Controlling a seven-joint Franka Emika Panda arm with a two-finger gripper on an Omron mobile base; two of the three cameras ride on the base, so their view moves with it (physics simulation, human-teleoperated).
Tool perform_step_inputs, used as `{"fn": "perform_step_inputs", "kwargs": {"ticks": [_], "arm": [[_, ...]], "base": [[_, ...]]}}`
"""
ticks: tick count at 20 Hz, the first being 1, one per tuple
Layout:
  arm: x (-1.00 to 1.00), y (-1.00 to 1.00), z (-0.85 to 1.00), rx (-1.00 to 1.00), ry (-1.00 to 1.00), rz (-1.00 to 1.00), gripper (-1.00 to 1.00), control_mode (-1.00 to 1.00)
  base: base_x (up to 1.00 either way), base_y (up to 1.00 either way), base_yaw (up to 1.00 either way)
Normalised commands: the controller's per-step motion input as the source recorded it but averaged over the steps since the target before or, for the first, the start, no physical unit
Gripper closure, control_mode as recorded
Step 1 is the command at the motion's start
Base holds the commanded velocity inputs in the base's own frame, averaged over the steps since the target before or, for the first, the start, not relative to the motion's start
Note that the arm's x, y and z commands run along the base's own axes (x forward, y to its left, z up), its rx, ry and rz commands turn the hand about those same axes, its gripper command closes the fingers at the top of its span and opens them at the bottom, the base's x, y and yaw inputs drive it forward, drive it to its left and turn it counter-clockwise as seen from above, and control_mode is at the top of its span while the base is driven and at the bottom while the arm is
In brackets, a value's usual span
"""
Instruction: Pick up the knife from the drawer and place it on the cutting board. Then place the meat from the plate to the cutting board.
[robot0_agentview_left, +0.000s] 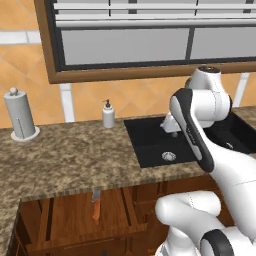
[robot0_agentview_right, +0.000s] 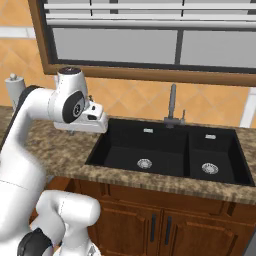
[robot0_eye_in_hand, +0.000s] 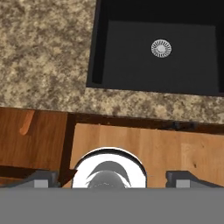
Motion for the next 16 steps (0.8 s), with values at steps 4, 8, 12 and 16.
{"fn": "perform_step_inputs", "kwargs": {"ticks": [4, 8, 12, 16], "arm": [[-0.46, 0.2, -0.49, -0.07, 0.01, 0.0, -1.0, -1.0], [-0.39, 0.11, -0.46, -0.04, 0.0, 0.07, -1.0, 1.0], [0.0, 0.0, 0.0, 0.0, 0.0, 0.0, -1.0, 1.0], [0.0, 0.0, 0.0, 0.0, 0.0, 0.0, -1.0, 1.0]], "base": [[0.0, 0.0, 0.0], [-0.11, 0.0, 0.05], [-0.15, -0.11, 0.32], [-0.01, -0.25, 0.44]]}}
